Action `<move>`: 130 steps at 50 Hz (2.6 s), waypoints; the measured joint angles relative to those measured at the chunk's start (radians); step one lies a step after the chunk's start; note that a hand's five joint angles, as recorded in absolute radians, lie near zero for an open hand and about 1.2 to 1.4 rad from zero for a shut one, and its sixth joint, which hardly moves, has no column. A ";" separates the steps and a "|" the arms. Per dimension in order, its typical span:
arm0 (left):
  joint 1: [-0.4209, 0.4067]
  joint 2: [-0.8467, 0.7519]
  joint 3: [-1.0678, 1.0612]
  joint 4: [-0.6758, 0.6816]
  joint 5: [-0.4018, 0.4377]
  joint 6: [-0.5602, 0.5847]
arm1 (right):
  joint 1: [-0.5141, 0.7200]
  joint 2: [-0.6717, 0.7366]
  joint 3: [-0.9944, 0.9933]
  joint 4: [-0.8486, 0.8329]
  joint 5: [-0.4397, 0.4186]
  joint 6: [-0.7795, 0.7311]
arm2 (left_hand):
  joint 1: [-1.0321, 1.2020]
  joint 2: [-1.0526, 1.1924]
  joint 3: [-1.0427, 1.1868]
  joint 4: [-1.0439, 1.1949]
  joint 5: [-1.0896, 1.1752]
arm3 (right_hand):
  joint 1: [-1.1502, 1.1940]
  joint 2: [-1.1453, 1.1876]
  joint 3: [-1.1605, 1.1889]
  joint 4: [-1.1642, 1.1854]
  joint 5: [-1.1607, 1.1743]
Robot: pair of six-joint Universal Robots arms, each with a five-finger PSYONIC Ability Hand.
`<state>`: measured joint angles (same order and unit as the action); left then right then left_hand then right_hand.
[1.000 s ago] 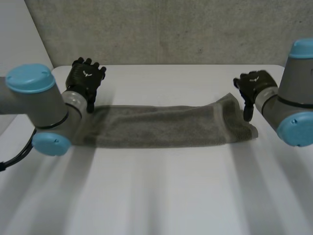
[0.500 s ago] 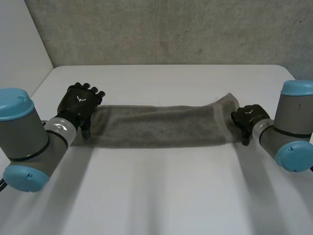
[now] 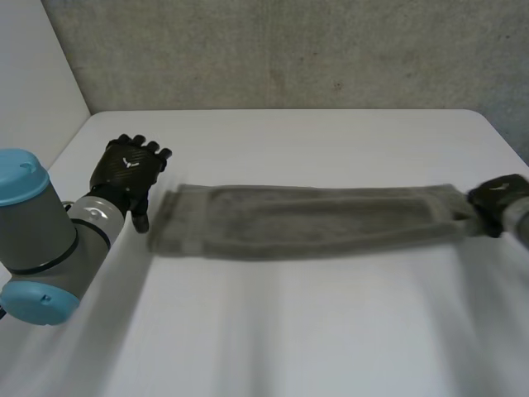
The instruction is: Fold the towel.
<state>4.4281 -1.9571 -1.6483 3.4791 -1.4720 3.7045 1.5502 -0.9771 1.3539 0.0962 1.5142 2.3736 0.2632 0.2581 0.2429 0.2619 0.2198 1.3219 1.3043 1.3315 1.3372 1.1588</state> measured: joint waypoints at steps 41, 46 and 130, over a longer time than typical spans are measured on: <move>-0.054 0.077 -0.006 -0.001 -0.010 -0.102 | 0.851 0.156 -0.273 -0.148 -0.017 0.038 | -0.002 0.000 0.000 0.000 0.000 | -0.626 -0.620 -0.589 -0.604 -0.633; -0.068 0.072 -0.010 0.000 -0.010 -0.101 | 0.850 0.181 -0.260 -0.146 -0.011 0.030 | -0.002 0.000 0.000 0.000 0.000 | -1.068 -1.058 -1.072 -1.079 -1.097; -0.134 0.107 0.037 0.008 -0.064 -0.383 | 0.917 0.114 -0.110 -0.246 -0.154 0.004 | -0.004 0.000 -0.005 0.000 -0.004 | -0.387 -0.417 -0.400 -0.411 -0.377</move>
<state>4.2939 -1.8497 -1.6112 3.4875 -1.5356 3.3211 2.4676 -0.8630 1.2442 -0.1494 1.3606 2.3779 0.2589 0.2580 0.2383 0.2619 0.2160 0.9346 0.8869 0.9316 0.9265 0.7816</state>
